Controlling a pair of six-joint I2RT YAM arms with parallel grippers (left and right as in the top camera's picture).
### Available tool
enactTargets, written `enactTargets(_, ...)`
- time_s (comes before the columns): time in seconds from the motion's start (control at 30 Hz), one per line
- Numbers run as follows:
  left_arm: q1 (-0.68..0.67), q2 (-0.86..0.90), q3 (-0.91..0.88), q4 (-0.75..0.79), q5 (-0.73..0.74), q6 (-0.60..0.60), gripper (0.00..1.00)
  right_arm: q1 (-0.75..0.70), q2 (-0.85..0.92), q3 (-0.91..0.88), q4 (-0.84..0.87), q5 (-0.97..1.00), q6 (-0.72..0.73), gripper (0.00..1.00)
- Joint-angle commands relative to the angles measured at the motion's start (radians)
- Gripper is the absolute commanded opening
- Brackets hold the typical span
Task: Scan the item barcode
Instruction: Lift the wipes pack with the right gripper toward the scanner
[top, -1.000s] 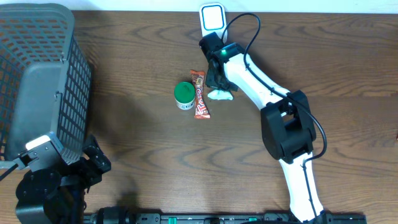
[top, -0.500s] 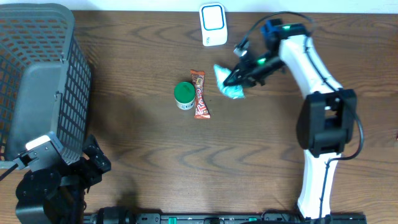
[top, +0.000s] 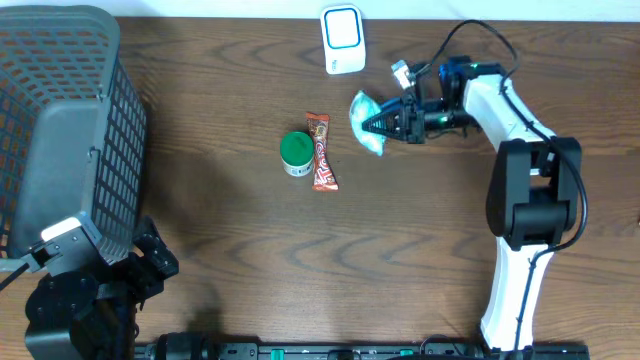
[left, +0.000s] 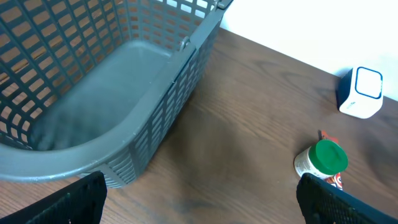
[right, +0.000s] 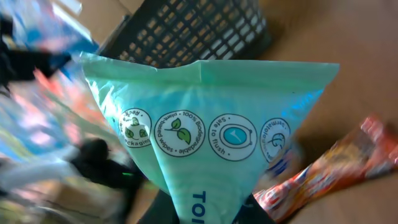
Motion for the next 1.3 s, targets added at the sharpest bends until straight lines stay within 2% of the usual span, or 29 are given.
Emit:
enactTargets(0.0,0.005,-0.003,0.000,0.000,-0.008,0.001,0.98,0.013,0.002,-0.009,0.080,-0.076,-0.171,0.01)
enactTargets(0.3,0.005,-0.003,0.000,0.000,-0.008,0.001,0.98,0.058,0.002,-0.008,0.432,-0.075,-0.146,0.01)
enactTargets(0.5,0.005,-0.003,0.000,-0.001,-0.008,0.001,0.98,0.113,0.001,-0.006,0.722,-0.076,0.130,0.01)
enactTargets(0.6,0.005,-0.003,0.000,-0.001,-0.008,0.001,0.98,0.146,0.000,-0.005,0.804,-0.076,0.261,0.01)
enactTargets(0.73,0.005,-0.003,0.000,-0.001,-0.008,0.001,0.98,0.187,-0.009,-0.006,0.801,-0.076,0.422,0.01)
enactTargets(0.9,0.005,-0.003,0.000,-0.004,-0.008,0.001,0.98,0.203,-0.013,-0.006,0.704,-0.076,0.436,0.01)
enactTargets(1.1,0.005,-0.003,0.000,-0.004,-0.008,0.001,0.98,0.170,-0.013,-0.008,0.478,-0.076,0.254,0.01)
enactTargets(1.27,0.005,-0.003,0.000,-0.004,-0.008,0.001,0.98,0.118,-0.013,-0.010,0.459,-0.076,0.159,0.01)
